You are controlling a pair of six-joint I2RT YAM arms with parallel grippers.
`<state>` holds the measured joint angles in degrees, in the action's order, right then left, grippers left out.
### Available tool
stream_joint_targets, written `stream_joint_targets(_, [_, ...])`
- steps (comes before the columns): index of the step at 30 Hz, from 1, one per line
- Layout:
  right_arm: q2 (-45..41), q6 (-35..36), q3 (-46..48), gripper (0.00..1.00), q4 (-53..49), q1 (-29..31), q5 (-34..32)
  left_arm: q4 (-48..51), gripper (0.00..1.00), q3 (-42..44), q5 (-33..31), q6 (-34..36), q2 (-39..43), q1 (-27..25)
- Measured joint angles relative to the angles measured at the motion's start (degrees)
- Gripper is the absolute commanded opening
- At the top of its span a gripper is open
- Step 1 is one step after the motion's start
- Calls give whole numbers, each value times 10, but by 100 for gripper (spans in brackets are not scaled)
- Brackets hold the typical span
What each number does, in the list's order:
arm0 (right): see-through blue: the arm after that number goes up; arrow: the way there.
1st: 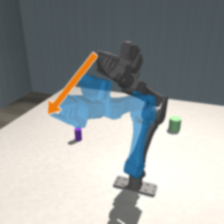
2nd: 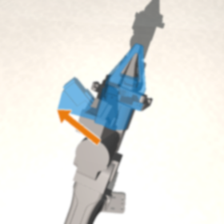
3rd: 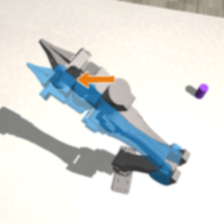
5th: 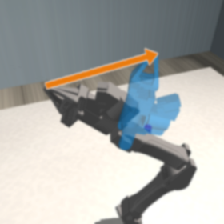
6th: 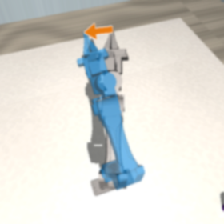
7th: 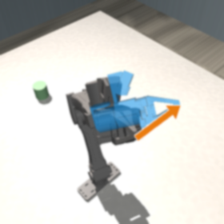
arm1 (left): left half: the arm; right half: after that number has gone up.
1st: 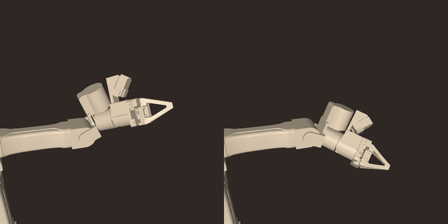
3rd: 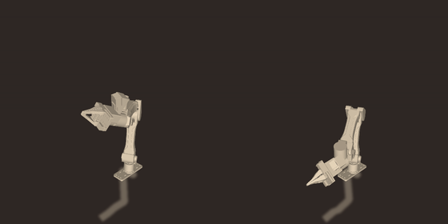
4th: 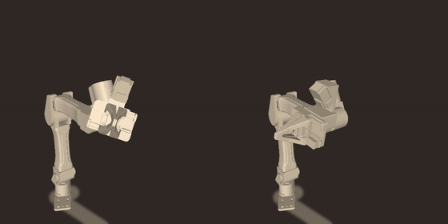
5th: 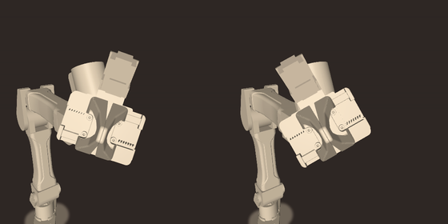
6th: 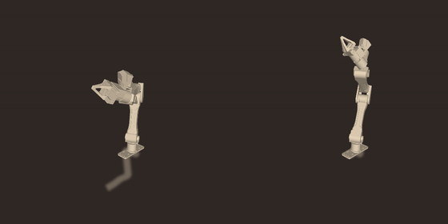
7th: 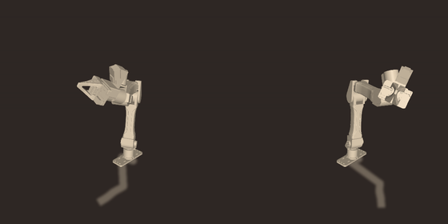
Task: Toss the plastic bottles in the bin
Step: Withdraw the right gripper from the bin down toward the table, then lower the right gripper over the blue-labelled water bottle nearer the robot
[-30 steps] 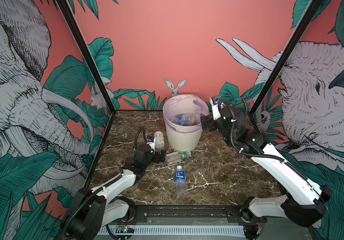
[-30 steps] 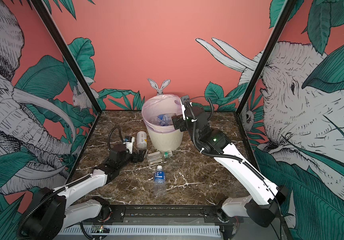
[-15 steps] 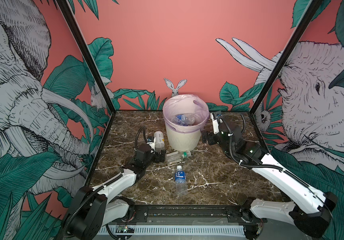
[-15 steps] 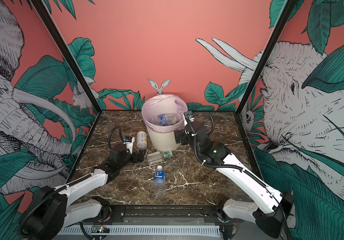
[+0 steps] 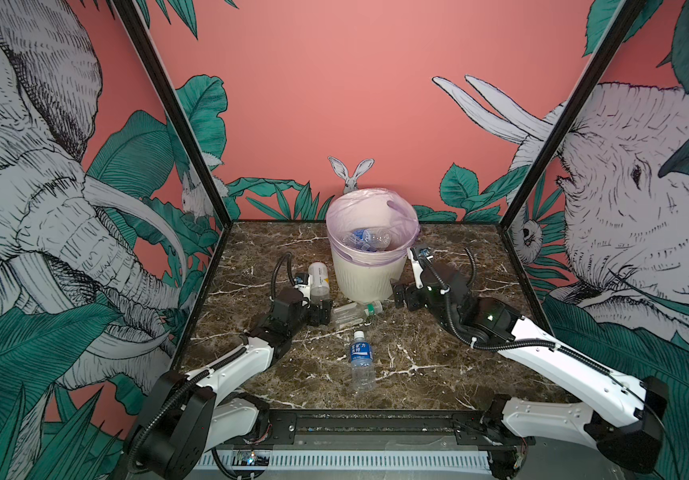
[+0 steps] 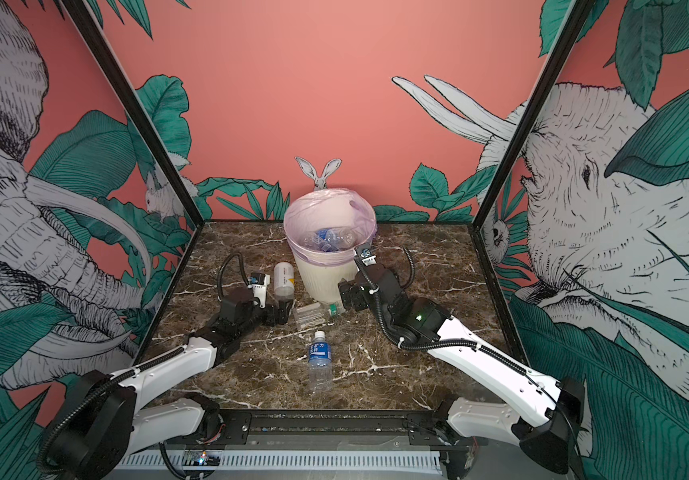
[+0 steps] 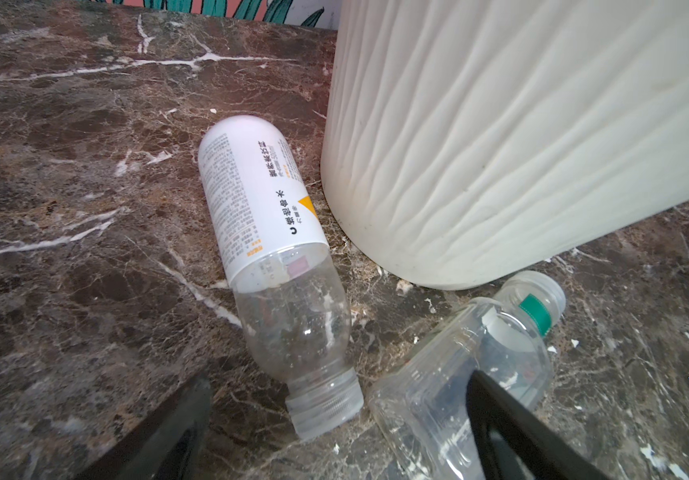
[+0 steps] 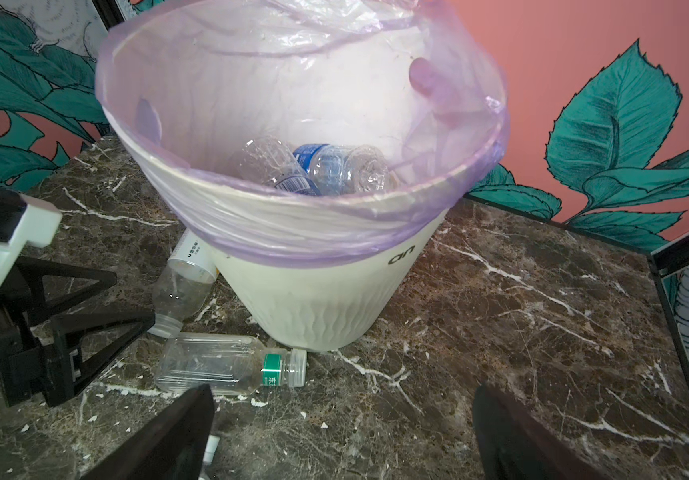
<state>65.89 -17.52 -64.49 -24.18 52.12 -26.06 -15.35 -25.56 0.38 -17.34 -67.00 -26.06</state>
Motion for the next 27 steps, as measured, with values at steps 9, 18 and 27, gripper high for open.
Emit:
stream_joint_targets(9, [-24, -34, 47, 99, 0, 25, -14, 0, 96, 0, 0, -3, -5, 2])
stream_joint_targets(18, [-30, -79, 94, 99, 0, 54, -18, 0, 96, 0, 0, -4, -5, 3])
stream_joint_targets(27, [-4, -125, 120, 99, 14, 76, -12, 0, 97, 0, 2, -7, -14, 5])
